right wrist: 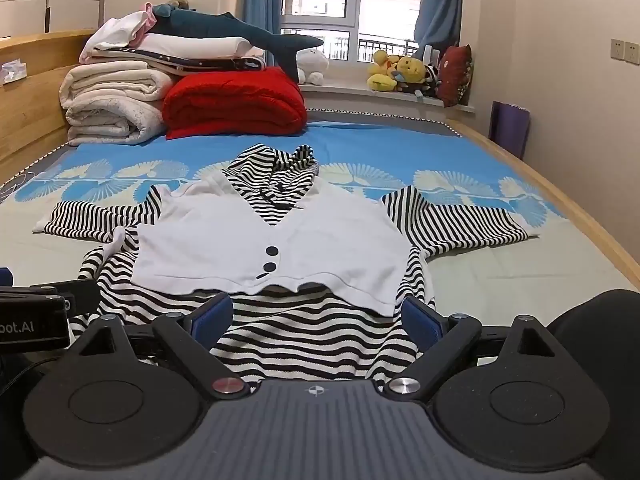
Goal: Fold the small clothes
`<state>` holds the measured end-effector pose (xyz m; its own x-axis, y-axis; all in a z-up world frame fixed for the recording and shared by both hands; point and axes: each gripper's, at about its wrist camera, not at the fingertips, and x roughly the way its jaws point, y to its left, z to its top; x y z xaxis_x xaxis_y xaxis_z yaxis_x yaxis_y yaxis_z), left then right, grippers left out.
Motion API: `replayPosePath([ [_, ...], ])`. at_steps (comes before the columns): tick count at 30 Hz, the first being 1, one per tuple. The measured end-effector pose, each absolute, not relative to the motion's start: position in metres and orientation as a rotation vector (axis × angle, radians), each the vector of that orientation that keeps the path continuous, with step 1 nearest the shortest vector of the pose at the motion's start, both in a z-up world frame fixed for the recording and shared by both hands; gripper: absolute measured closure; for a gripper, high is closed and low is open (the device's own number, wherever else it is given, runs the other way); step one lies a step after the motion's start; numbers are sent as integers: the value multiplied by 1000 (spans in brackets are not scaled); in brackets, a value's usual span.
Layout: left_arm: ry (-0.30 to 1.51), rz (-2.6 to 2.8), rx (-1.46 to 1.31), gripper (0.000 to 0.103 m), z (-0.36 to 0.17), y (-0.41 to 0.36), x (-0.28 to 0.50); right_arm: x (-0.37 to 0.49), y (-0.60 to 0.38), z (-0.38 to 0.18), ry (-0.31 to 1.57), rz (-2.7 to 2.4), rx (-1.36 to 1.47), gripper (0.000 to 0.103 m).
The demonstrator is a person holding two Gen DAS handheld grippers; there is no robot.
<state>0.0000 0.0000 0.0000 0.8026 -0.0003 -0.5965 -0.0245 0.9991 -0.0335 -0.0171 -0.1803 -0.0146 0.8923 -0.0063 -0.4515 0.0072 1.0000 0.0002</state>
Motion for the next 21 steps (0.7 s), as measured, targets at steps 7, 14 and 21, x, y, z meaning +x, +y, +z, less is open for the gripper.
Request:
replayPosePath([
  [7,644,16,-42,1,0,0,0,-17,-180,-14,469,-6,1,11],
  [14,640,14,-41,1,-1,1,-1,-17,-180,-14,470,-7,1,11],
  [21,638,13,-43,1,-1,0,0,-17,-180,-15,471,-7,1,11],
])
